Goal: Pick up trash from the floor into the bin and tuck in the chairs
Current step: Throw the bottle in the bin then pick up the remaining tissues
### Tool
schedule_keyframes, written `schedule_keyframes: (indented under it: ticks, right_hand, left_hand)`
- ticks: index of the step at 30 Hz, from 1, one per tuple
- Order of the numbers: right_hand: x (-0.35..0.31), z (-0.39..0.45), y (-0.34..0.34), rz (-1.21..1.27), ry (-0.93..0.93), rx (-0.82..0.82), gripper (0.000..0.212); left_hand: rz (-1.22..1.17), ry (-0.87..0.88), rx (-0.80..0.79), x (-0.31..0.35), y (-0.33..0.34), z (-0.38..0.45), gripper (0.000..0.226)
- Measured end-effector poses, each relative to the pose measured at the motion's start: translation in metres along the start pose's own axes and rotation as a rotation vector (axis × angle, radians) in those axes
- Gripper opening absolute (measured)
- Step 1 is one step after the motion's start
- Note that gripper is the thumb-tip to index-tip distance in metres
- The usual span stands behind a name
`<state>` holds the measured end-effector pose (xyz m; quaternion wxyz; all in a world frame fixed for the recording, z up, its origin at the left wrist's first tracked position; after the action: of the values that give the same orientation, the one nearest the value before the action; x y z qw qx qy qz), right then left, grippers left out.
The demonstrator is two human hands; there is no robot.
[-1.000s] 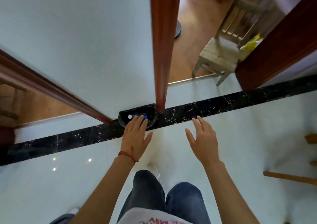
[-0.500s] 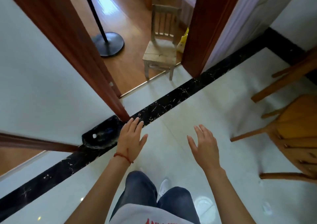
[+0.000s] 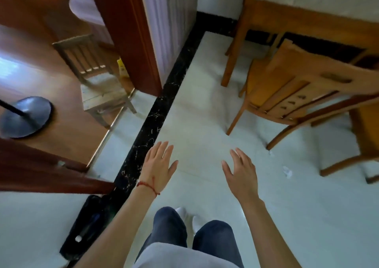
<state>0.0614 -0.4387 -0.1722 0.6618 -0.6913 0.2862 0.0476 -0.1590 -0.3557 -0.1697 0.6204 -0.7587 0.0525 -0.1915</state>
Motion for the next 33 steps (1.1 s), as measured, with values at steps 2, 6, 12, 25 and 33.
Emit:
schedule_keyframes:
  ticks: [2,6,12,25,33]
  right_hand:
    - [0.005,-0.013,-0.004,0.032,0.096,0.035,0.049]
    - [0.016,-0.044,-0.01,0.082,0.277,0.102,0.049]
    - [0.048,-0.102,-0.025,0.123,0.513,0.24,0.048]
    - [0.154,-0.233,-0.073,0.174,0.911,0.439,0.048]
    - [0.248,-0.277,-0.115,0.175,0.913,0.41,0.05]
  left_hand:
    - [0.015,0.103,-0.001,0.012,-0.001,0.01,0.051]
    - [0.019,0.284,-0.033,0.043,-0.001,0.024,0.048]
    - [-0.007,0.52,-0.155,0.097,0.016,0.026,0.053]
    - [0.031,0.902,-0.277,0.288,0.061,-0.02,0.053]
    - [0.04,0.862,-0.262,0.386,0.092,-0.038,0.053]
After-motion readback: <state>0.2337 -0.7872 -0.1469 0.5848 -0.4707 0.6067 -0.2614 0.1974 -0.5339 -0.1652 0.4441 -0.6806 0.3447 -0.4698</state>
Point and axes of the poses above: each hand's wrist, its own z-axis towards the middle knuckle, its own y-axis out of the palm, x = y × z, the point moved 1 cm from there along z, towards the middle knuckle, and after that the axes turned 5 degrees about -y, right-handed, at the moved point
